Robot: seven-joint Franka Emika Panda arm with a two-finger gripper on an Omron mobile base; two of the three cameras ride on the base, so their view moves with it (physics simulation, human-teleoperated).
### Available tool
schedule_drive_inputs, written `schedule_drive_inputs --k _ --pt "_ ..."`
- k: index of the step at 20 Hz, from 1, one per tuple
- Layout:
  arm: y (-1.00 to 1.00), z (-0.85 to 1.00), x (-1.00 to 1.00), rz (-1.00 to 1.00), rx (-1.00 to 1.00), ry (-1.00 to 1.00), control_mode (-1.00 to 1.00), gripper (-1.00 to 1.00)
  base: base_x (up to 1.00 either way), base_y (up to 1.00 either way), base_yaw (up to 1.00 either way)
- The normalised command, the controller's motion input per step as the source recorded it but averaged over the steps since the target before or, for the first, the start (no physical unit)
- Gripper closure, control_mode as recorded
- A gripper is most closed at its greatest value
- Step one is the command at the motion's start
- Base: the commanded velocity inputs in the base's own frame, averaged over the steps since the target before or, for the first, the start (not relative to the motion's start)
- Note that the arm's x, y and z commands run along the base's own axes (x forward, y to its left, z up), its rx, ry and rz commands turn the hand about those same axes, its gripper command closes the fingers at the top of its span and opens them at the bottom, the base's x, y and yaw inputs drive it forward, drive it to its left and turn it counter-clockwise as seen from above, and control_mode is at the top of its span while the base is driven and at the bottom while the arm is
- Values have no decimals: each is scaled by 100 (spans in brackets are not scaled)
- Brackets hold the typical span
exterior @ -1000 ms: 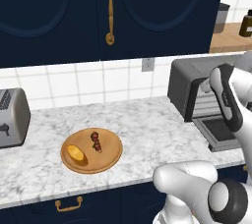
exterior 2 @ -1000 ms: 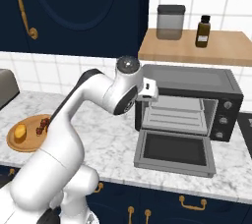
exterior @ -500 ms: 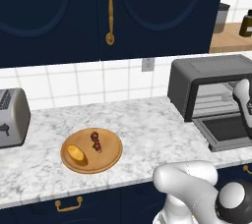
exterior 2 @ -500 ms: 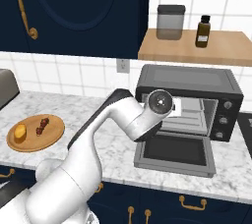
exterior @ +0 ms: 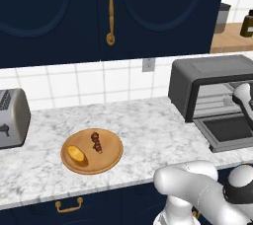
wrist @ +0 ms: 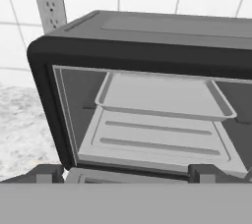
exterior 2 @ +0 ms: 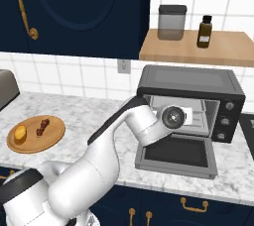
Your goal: Pick up the kebab skewer and baguette bread, and place them inside the toaster oven. Close the toaster oven door and start by setting the timer.
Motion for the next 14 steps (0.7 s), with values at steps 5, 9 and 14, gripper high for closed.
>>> schedule_drive_inputs --k 5,9,14 --pt "-28 -22 27 0 0 0 -100 -100 0 0 0" --pt "-30 -21 15 0 0 0 -100 -100 0 0 0" --pt "-9 -5 21 0 0 -6 -100 -100 0 0 0"
